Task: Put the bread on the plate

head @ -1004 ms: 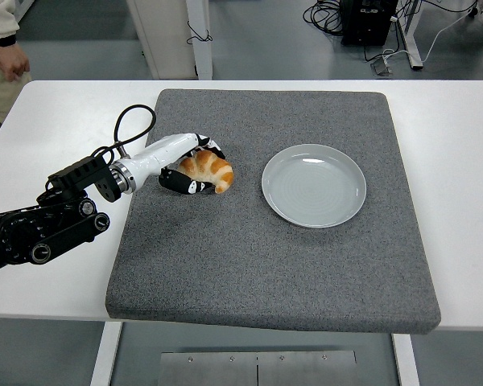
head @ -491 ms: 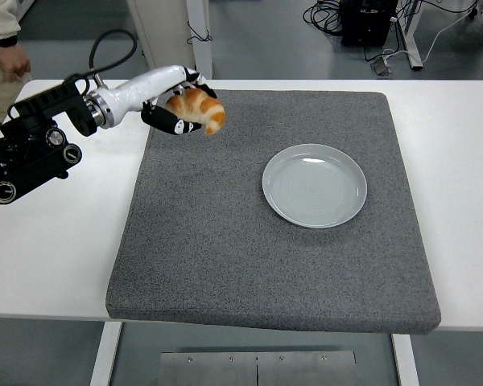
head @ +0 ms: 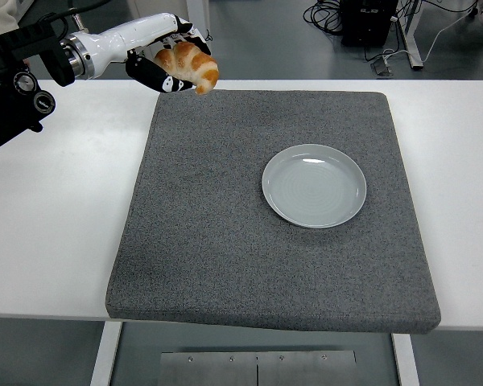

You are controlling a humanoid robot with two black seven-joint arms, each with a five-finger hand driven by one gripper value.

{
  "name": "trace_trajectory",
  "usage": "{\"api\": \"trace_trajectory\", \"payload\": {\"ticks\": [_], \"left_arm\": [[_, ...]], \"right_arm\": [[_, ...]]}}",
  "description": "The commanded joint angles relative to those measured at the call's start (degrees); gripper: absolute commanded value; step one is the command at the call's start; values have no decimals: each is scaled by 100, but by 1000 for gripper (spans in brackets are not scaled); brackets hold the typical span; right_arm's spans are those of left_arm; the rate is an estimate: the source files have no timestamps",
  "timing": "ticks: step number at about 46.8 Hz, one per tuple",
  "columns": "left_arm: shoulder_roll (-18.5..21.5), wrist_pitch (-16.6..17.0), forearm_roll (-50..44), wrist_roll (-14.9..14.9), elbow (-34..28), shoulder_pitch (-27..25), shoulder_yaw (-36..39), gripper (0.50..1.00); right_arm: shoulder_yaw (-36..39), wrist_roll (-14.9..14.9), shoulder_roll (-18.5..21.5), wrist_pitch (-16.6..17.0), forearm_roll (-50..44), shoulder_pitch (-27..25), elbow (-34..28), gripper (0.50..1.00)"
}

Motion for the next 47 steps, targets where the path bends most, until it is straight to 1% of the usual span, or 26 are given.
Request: {"api": "trace_trajectory", "payload": {"ticks": [1, 9, 20, 30, 37, 47], "left_arm": [[-35, -15, -8, 0, -2, -77, 3, 500], [-184, -15, -26, 0, -2, -218, 3, 500], [-869, -6, 88, 0, 59, -402, 64, 500], [-1396, 11, 89, 0, 94, -604, 424, 500], [-1748, 46, 211, 9, 384, -657, 504, 500], [-2232, 108, 343, 35, 595, -649, 521, 500]], "right_arm": [[0, -2, 0, 0, 0, 0, -5, 1000], [0, -2, 0, 0, 0, 0, -5, 1000], [0, -2, 0, 0, 0, 0, 3, 1000], [0, 6, 0, 0, 0, 0, 3, 1000], [0, -2, 0, 0, 0, 0, -5, 1000], [0, -2, 0, 0, 0, 0, 3, 1000]]}}
